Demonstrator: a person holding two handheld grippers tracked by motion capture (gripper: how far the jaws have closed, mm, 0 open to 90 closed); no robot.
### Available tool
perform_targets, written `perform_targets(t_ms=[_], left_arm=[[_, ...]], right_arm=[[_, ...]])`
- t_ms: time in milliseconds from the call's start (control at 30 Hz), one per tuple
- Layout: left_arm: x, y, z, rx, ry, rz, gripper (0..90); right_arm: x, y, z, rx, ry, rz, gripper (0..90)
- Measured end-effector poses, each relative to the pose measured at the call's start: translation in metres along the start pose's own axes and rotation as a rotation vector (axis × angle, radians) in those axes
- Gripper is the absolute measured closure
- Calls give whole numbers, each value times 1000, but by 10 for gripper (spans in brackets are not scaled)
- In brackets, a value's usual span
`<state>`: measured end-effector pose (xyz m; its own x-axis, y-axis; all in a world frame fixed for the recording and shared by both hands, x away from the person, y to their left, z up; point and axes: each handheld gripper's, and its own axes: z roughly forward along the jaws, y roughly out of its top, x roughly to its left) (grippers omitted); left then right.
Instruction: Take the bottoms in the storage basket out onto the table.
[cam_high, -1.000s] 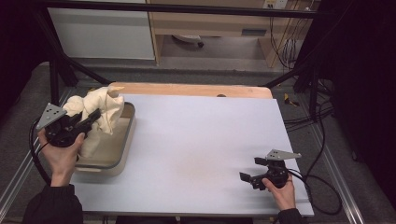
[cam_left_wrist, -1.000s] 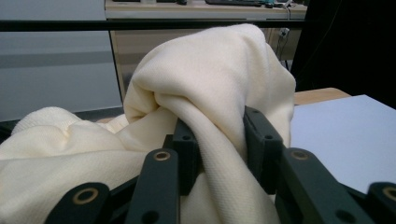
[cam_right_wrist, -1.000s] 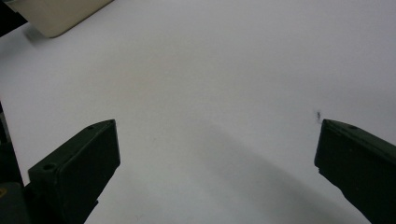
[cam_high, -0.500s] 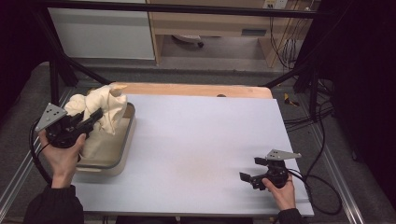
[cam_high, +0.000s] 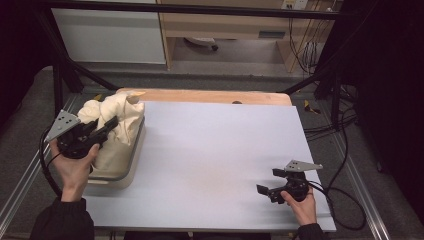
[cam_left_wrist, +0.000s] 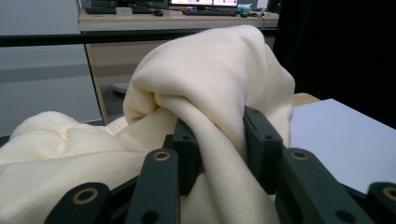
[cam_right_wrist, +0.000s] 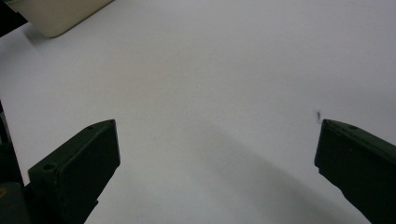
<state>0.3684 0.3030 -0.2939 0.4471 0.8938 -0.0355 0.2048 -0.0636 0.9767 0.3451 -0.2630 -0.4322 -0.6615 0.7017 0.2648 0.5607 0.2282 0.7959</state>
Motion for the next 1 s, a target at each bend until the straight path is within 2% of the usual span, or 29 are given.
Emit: perform_targets(t_ms=[1000], left_arm=[[-32, 13, 15, -18, -76, 24, 689]], right_arm=[[0, 0, 0, 1, 0, -1, 5]])
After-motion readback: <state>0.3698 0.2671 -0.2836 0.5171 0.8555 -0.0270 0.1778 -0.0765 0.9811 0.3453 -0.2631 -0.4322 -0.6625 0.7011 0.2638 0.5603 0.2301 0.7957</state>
